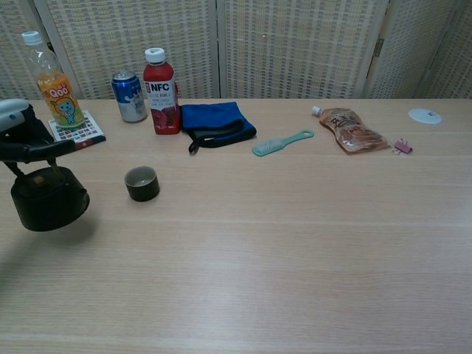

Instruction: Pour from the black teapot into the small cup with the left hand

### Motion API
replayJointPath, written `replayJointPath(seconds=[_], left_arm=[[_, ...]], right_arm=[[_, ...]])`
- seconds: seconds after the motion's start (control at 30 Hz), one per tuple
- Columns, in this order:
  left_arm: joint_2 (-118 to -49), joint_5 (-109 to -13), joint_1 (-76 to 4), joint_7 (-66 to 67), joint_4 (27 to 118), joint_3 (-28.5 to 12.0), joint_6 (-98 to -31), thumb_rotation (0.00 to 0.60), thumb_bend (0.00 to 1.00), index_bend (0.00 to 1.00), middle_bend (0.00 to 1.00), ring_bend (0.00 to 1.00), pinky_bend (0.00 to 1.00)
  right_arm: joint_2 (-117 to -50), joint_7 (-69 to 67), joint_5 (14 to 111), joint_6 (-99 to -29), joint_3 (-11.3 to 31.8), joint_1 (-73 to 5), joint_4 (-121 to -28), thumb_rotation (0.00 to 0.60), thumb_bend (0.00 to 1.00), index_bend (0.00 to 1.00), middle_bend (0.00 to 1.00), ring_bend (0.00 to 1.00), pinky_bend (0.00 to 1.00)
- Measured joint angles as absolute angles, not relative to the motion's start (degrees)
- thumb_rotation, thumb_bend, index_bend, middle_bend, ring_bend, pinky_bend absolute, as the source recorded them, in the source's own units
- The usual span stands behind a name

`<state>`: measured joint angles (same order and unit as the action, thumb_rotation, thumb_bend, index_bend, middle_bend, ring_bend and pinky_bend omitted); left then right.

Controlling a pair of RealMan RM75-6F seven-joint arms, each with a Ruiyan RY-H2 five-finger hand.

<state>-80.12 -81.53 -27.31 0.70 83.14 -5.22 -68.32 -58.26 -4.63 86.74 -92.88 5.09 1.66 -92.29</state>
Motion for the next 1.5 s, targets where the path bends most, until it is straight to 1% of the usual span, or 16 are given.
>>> replayJointPath(seconds=[0.07,0.13,0.17,0.23,0.27,0.33,0.43,0.5,0.53,0.63,0.77,1.0,1.23,1.5], left_arm=[[-80.1,-81.58,-27.27,0.64,83.38,-5.7,-68.99,0.237,0.26,1.0,1.0,1.0,0.57],[-79.94,-81.58,-27.27,0.63,83.73,-6.28,-69.55,0.261,0.28,1.0,1.0,1.0,0.57],[-79.84,-81.58,-27.29,0.72,83.9,-6.5,-69.73,0.298,0.29,1.0,1.0,1.0,0.58],[-79.65,-81.52,-27.39,0.98,84.29,-6.96,-70.03,0.351,0.3,1.0,1.0,1.0,0.58],[-79.59,-81.5,-27.45,1.12,84.46,-7.17,-70.18,0.367,0.3,1.0,1.0,1.0,0.59],[-79.49,-81.44,-27.61,1.48,84.81,-7.63,-70.46,0.372,0.3,1.0,1.0,1.0,0.59],[-79.47,-81.32,-27.91,2.05,85.08,-8.24,-70.74,0.404,0.31,1.0,1.0,1.0,0.59],[-79.57,-81.15,-28.15,2.49,85.14,-8.64,-70.85,0.411,0.32,1.0,1.0,1.0,0.59],[-79.62,-81.05,-28.27,2.65,85.14,-8.77,-70.83,0.425,0.32,1.0,1.0,1.0,0.59],[-79.81,-80.88,-28.71,3.11,85.02,-9.14,-70.67,0.493,0.33,1.0,1.0,1.0,0.59],[-80.18,-80.9,-29.25,3.98,84.49,-9.47,-70.57,0.504,0.33,1.0,1.0,1.0,0.59],[-81.1,-80.6,-30.4,5.88,83.84,-10.1,-70.14,0.5,0.33,1.0,1.0,1.0,0.59],[-82.44,-80.8,-31.66,7.67,83.15,-10.56,-69.95,0.518,0.33,1.0,1.0,1.0,0.59],[-84.12,-81.44,-33.18,9.88,81.92,-10.53,-69.54,0.516,0.33,1.0,1.0,1.0,0.59]], right_arm=[[-58.24,-4.77,86.76,-93.02,5.08,1.76,-92.22,0.6,0.2,0.35,0.29,0.25,0.22],[-58.22,-4.91,86.76,-93.16,5.09,1.85,-92.13,0.6,0.2,0.35,0.29,0.25,0.22],[-58.21,-4.96,86.76,-93.24,5.1,1.89,-92.09,0.6,0.2,0.35,0.29,0.25,0.22],[-58.19,-5.11,86.78,-93.41,5.14,1.96,-92.02,0.6,0.2,0.35,0.29,0.25,0.22],[-58.18,-5.16,86.82,-93.45,5.15,1.98,-92.0,0.6,0.2,0.35,0.29,0.25,0.22],[-58.17,-5.22,86.9,-93.5,5.13,2.01,-91.98,0.6,0.2,0.35,0.29,0.25,0.22],[-58.17,-5.26,86.94,-93.55,5.1,2.07,-91.92,0.6,0.2,0.35,0.29,0.25,0.22],[-58.17,-5.31,86.92,-93.59,5.1,2.12,-91.88,0.6,0.2,0.35,0.29,0.25,0.22],[-58.16,-5.33,86.92,-93.61,5.11,2.13,-91.87,0.6,0.2,0.35,0.29,0.25,0.22],[-58.16,-5.42,86.92,-93.7,5.09,2.22,-91.8,0.6,0.2,0.35,0.29,0.25,0.22],[-58.16,-5.51,86.86,-93.75,5.08,2.32,-91.72,0.6,0.2,0.35,0.29,0.25,0.22],[-58.12,-5.77,86.75,-93.94,5.16,2.48,-91.55,0.6,0.2,0.35,0.29,0.25,0.23],[-57.98,-5.87,86.74,-94.43,5.47,2.57,-91.61,0.6,0.2,0.35,0.29,0.25,0.22],[-58.21,-5.89,86.2,-95.33,6.1,2.82,-91.39,0.6,0.2,0.35,0.28,0.24,0.19]])
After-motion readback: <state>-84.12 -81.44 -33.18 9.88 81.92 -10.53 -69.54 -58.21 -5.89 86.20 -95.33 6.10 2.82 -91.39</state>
